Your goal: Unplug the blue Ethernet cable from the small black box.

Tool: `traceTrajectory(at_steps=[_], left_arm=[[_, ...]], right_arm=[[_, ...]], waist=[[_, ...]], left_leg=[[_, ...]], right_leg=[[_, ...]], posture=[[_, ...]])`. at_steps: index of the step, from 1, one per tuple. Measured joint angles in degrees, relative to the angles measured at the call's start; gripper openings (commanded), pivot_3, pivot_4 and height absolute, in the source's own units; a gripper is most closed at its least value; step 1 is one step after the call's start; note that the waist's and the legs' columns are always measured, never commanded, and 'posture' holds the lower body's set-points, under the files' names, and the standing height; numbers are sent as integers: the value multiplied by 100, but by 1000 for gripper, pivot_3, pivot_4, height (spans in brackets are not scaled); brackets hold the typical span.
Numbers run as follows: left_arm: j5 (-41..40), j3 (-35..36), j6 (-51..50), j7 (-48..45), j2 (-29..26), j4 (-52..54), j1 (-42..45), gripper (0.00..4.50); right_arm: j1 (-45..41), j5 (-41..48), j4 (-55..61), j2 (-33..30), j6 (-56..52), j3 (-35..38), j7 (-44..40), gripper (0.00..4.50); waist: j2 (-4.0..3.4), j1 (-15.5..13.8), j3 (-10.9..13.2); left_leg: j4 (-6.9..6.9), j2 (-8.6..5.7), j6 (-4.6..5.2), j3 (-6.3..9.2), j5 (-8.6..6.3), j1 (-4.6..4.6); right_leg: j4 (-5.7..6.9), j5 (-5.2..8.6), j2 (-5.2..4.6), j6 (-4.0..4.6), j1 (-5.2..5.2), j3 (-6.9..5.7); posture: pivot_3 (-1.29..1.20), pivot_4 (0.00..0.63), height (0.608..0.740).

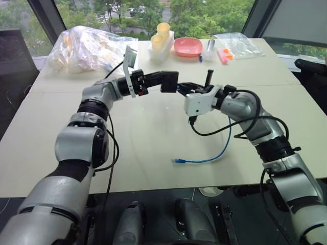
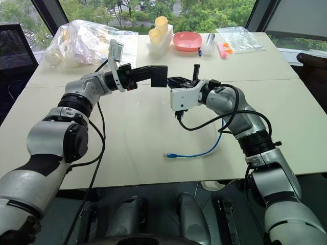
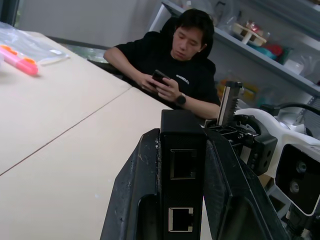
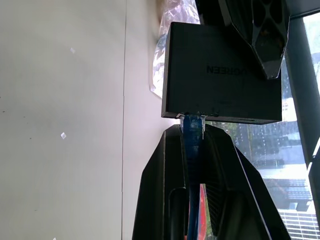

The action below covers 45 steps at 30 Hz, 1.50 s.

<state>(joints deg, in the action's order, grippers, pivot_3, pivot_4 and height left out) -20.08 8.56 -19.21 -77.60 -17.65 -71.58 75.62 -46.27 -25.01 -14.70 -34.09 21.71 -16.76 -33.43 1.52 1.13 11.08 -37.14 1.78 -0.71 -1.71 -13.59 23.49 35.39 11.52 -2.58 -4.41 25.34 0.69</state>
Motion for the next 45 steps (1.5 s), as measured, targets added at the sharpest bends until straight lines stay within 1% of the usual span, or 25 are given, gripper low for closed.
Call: traceTrajectory(at_steps=[1,4,5,7,8,10,11,13,15,18,22,25,30,35,45], left_arm=[[37,2,0,14,-1,-2,0,496],[111,20,-1,31,-33,-27,0,496],[113,29,-12,33,-29,-27,0,496],[110,133,-61,28,-50,-32,-6,496],[97,182,-108,15,-84,-30,-7,496],[66,268,-220,-33,-175,-30,-28,496],[21,367,-328,-137,-259,-19,-89,496],[-69,424,-543,-352,-283,64,-188,496],[-207,463,-881,-579,-248,289,-295,496],[-449,600,-1338,-711,-253,711,-448,496],[-830,840,-1971,-578,-235,1215,-705,496],[-1129,1016,-2422,-357,-221,1715,-1038,496],[-1489,1073,-2889,57,-36,2425,-1421,496],[-1753,1084,-3148,335,50,2909,-1565,496],[-1959,1016,-3318,571,205,3336,-1827,496]], right_arm=[[34,81,74,5,-42,0,-98,1278],[105,221,232,14,-190,5,-279,2720],[160,255,336,12,-313,33,-301,3344],[501,428,723,17,-829,235,-378,4287],[794,731,1010,88,-1414,446,-470,4287],[1329,1696,1637,578,-2734,983,-487,4287],[1831,3020,2321,1337,-4027,1665,-250,4287],[2381,4935,3088,2349,-5587,2464,290,4287],[2609,6228,3437,2885,-6474,2913,790,4287],[2842,7283,3743,3498,-6913,3155,1365,4287],[2853,7780,3759,3885,-6867,3140,1875,4287],[2807,7857,3753,3921,-6670,3098,2025,4287],[2582,7863,3701,3921,-6349,2819,2019,4287],[2548,7756,3613,3796,-6124,2565,1967,4287],[2540,7748,3467,3723,-5872,2402,1965,4287]], waist=[[0,-3,0],[0,-4,0],[0,-7,0],[0,-24,0],[1,-40,-1],[2,-36,-2],[5,-30,-4],[3,-21,-3],[1,-28,-1],[0,-13,-1],[0,3,-2],[-1,3,-2],[-1,-2,-2],[-1,-4,-2],[0,2,-2]], left_leg=[[0,0,0,0,0,0],[-1,0,0,1,0,0],[-1,0,0,1,0,0],[-1,0,0,4,0,1],[0,0,0,5,0,2],[1,2,1,9,-1,2],[2,7,1,16,-1,0],[0,8,1,20,-1,-3],[-6,7,2,19,-1,-5],[-13,8,2,21,-1,-13],[-22,8,3,22,0,-15],[-20,7,3,22,0,-13],[-19,5,3,23,0,-9],[-19,4,3,22,0,-10],[-18,5,3,23,0,-11]], right_leg=[[0,0,0,0,0,0],[1,0,0,-1,0,0],[2,0,0,0,0,0],[3,1,0,-2,-1,-2],[2,1,-1,-2,-2,-3],[4,0,-1,-2,-2,-4],[16,0,0,-2,-4,-11],[53,-1,-2,-1,6,-12],[59,0,-6,1,9,-14],[59,5,-3,18,4,-12],[64,8,0,28,2,-9],[64,-1,1,3,3,-8],[62,1,0,0,4,-8],[61,1,0,1,3,-8],[61,2,1,1,4,-8]], posture=[[0,150,740],[0,150,740],[0,150,740],[0,150,740],[0,150,740],[0,150,740],[0,150,740],[0,150,740],[0,150,740],[0,150,740],[0,150,740],[0,150,740],[0,150,740],[0,150,740],[0,150,740]])
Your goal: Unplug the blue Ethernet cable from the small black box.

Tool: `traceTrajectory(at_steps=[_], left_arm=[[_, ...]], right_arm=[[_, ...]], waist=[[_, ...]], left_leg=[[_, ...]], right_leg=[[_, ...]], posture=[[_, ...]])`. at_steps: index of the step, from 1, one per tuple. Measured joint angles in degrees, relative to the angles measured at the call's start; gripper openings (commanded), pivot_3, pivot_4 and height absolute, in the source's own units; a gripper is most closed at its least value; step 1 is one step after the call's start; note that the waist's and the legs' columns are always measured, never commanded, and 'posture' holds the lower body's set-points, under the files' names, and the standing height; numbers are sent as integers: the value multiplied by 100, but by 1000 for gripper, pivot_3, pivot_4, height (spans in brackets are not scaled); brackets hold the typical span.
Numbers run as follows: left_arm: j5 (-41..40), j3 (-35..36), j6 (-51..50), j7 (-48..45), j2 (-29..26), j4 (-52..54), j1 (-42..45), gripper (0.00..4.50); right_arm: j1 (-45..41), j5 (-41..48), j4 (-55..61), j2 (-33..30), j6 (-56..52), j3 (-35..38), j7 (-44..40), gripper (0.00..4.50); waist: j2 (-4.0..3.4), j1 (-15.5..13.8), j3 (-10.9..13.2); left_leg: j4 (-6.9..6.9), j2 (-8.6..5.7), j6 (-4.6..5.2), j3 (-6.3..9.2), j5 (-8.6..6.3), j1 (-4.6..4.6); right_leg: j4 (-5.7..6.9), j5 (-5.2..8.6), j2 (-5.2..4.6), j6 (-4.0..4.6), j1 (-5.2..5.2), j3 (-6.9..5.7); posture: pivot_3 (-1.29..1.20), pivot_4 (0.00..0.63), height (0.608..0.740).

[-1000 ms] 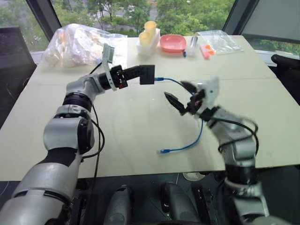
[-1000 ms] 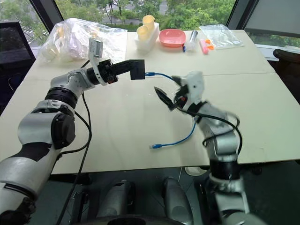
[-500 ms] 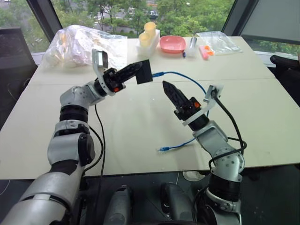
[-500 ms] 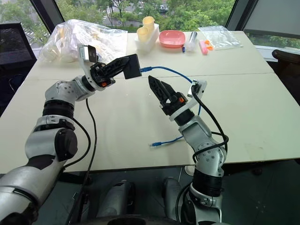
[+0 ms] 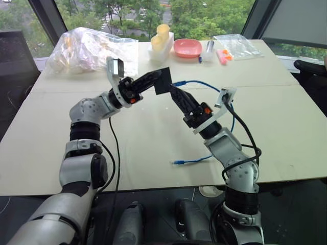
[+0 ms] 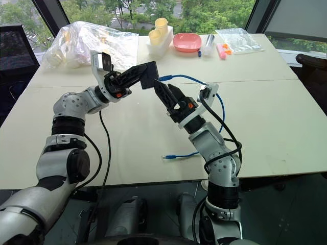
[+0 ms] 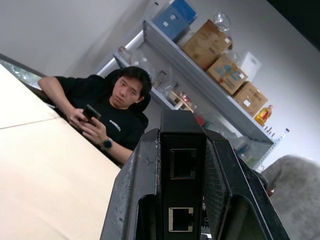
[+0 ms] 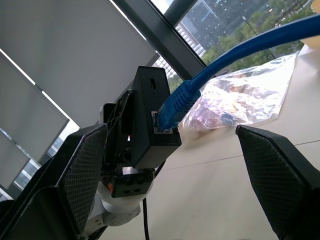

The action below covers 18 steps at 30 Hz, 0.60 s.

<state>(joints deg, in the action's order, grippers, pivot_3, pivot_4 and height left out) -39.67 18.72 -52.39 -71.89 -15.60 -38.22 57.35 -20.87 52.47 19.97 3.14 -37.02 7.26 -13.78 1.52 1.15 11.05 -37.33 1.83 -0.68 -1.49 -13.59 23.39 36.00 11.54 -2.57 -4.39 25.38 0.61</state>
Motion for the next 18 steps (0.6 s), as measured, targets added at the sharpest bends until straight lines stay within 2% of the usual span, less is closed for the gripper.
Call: traceTrajectory(at_steps=[5,8,10,15,18], left_arm=[[-123,1,-66,84,0,54,-47,496],[-198,0,-77,104,0,121,-75,496],[-216,-2,-85,113,2,149,-109,496],[-232,-2,-108,202,7,244,-193,496],[-336,0,-112,208,7,280,-263,496]], right_arm=[[-29,16,-7,-4,98,5,8,4287],[-40,49,-20,-4,130,7,9,3511],[-54,63,-45,-7,143,5,7,2613],[-68,85,-87,-9,205,-21,-51,47],[-68,113,-104,-27,219,-57,-105,47]], waist=[[0,-4,0],[0,-4,0],[0,-1,0],[0,0,0],[0,-3,0]], left_leg=[[0,0,0,0,0,0],[0,0,0,0,0,0],[1,0,0,0,0,0],[1,0,0,0,0,0],[1,0,0,0,0,1]], right_leg=[[-1,0,0,0,0,0],[-2,1,0,1,0,0],[-2,0,0,1,0,0],[-2,1,-1,1,0,0],[-3,1,-1,1,0,0]], posture=[[0,150,740],[0,150,740],[0,150,740],[0,150,740],[0,150,740]])
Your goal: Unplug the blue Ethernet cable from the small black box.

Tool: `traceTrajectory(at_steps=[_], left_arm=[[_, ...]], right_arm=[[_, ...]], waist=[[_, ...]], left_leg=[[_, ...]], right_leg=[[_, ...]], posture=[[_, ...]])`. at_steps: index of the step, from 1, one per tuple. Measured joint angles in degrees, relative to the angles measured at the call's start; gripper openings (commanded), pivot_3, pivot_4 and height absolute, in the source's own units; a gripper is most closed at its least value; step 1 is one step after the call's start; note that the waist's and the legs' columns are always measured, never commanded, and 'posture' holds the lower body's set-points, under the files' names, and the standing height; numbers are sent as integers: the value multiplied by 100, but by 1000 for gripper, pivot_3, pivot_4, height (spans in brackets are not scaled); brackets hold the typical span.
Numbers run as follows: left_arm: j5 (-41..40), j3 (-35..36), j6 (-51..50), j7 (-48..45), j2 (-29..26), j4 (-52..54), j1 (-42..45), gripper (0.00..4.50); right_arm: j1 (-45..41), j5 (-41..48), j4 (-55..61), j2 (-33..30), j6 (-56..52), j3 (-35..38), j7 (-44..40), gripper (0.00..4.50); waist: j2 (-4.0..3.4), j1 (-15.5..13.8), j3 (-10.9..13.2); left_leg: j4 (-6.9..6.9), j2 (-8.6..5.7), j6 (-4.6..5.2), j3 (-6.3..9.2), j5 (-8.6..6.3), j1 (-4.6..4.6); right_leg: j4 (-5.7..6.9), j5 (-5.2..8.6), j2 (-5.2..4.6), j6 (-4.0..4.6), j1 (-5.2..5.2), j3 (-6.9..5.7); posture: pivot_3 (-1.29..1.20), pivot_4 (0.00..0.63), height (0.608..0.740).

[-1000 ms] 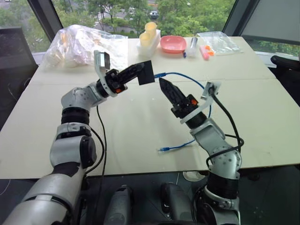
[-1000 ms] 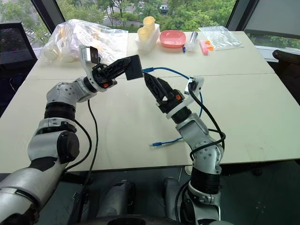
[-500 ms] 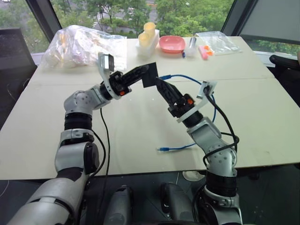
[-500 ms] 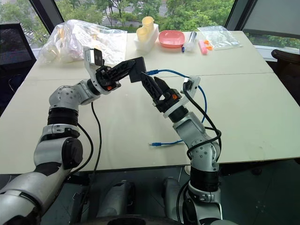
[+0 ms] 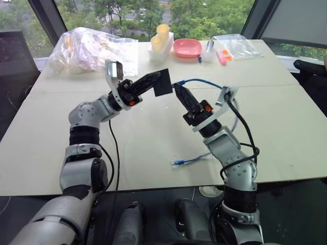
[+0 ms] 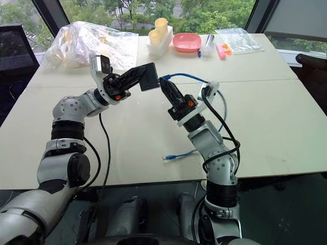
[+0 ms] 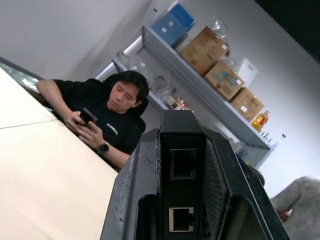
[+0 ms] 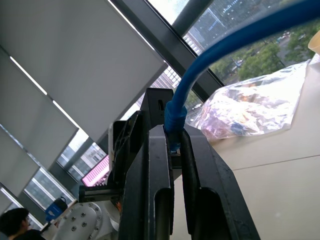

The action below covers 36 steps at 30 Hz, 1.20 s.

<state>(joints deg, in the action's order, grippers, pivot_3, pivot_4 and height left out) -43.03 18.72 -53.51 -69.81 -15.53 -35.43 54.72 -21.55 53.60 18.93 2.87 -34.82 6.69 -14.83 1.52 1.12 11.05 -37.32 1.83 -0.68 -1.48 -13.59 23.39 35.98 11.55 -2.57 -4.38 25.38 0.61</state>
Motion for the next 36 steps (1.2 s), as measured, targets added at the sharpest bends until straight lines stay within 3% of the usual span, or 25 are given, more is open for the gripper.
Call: traceTrajectory(at_steps=[8,22,29,36], left_arm=[[-10,0,14,68,-20,-54,1,496],[-7,-212,128,-3,-370,-394,297,496],[-113,-121,141,14,-232,-198,45,496],[-180,-159,4,85,-36,-31,-51,496]], right_arm=[[-1,-217,-27,-135,145,-127,-7,47],[-323,284,-418,-238,133,-42,170,47],[-118,59,-395,-506,259,47,100,3183],[-82,68,-371,-461,176,-116,46,3183]], waist=[[0,-3,0],[0,-8,0],[0,-8,0],[0,3,0]], left_leg=[[0,-1,0,-1,0,0],[8,0,0,-1,0,4],[10,0,0,-2,0,5],[11,0,0,-1,0,4]], right_leg=[[-2,9,0,16,0,0],[-13,9,-2,16,0,0],[-18,9,-2,16,0,0],[-18,9,0,16,0,0]], posture=[[0,150,740],[0,150,740],[0,150,740],[0,150,740]])
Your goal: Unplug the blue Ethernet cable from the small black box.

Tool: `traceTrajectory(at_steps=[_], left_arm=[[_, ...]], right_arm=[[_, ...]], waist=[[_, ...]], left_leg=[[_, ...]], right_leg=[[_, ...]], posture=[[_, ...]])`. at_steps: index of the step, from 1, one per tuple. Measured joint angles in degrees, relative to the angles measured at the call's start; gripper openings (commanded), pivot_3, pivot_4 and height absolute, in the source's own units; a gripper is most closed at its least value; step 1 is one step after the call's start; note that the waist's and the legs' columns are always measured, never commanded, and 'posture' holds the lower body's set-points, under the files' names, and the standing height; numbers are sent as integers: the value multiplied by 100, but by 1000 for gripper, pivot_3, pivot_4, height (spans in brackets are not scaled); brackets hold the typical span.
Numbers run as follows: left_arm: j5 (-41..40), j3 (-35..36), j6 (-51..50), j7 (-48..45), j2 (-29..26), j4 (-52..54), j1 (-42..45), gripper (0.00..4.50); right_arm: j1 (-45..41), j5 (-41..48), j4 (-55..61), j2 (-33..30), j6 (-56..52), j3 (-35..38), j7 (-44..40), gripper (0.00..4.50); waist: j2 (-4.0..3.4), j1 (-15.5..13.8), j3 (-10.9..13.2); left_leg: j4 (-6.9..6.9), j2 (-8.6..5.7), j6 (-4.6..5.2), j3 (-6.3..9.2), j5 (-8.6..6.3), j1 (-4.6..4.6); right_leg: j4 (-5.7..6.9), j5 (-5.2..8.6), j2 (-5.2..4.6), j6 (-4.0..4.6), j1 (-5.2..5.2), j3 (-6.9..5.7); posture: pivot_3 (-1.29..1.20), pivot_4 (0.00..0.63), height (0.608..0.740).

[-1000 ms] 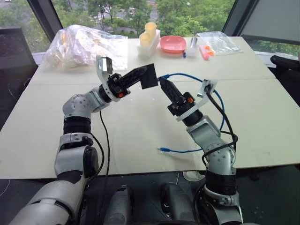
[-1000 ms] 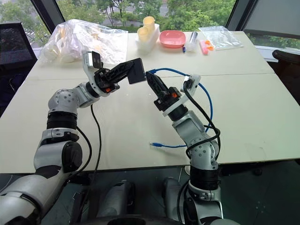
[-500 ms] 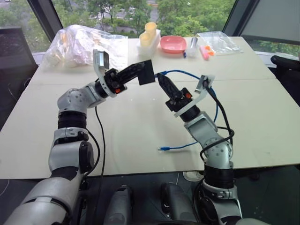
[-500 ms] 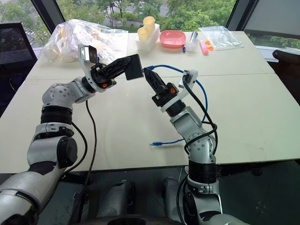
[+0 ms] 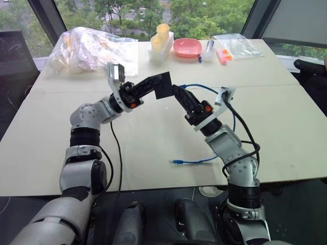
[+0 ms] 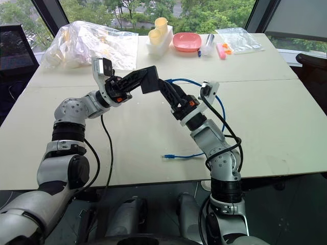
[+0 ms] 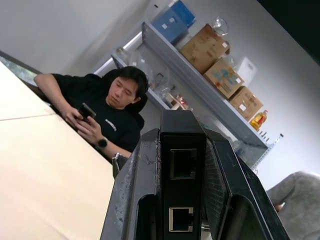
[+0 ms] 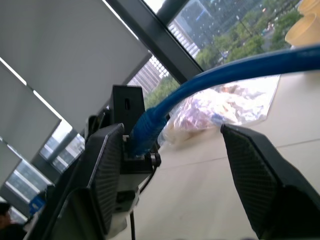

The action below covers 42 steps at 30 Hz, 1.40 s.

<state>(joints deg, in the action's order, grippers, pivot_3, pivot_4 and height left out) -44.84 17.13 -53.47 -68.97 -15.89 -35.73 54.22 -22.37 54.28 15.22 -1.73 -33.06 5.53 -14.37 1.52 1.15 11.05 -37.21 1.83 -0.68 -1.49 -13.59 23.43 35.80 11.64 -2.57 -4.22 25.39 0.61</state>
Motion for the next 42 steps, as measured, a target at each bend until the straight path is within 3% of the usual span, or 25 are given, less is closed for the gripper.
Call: traceTrajectory(at_steps=[7,10,14,15,24,30,42], left_arm=[[-74,29,-1,41,-3,0,1,496],[-79,27,-2,42,-3,0,1,496],[-89,26,-14,104,-3,-3,-1,496],[-119,35,-23,92,-3,-2,0,496],[-200,26,-57,98,-3,-2,0,496],[-194,5,-71,132,-3,44,0,496],[-206,-63,-249,142,0,328,-181,496]], right_arm=[[45,50,41,85,-39,-41,-68,3183],[59,49,41,125,-40,-79,-77,2436],[60,98,79,179,-31,-98,-205,551],[60,121,81,185,-30,-88,-237,408],[88,296,81,246,-36,-54,-245,408],[131,319,77,212,-44,-14,-235,3379],[140,312,28,316,51,85,-163,3379]], waist=[[0,-2,0],[0,-5,0],[0,-5,0],[0,-5,0],[0,-5,0],[0,-5,0],[0,-6,0]], left_leg=[[0,0,0,0,0,0],[0,0,0,0,0,0],[0,0,0,0,0,1],[0,0,0,0,0,1],[1,0,0,0,0,0],[2,0,0,0,0,1],[7,0,0,0,0,2]], right_leg=[[-1,0,-1,1,0,0],[-2,0,-1,1,0,0],[-2,0,-1,0,0,0],[-2,0,-1,0,0,0],[-3,1,-1,1,0,0],[-7,2,-1,3,-1,0],[-16,1,-1,3,-1,0]], posture=[[0,150,740],[0,150,740],[0,150,740],[0,150,740],[0,150,740],[0,150,740],[0,150,740]])
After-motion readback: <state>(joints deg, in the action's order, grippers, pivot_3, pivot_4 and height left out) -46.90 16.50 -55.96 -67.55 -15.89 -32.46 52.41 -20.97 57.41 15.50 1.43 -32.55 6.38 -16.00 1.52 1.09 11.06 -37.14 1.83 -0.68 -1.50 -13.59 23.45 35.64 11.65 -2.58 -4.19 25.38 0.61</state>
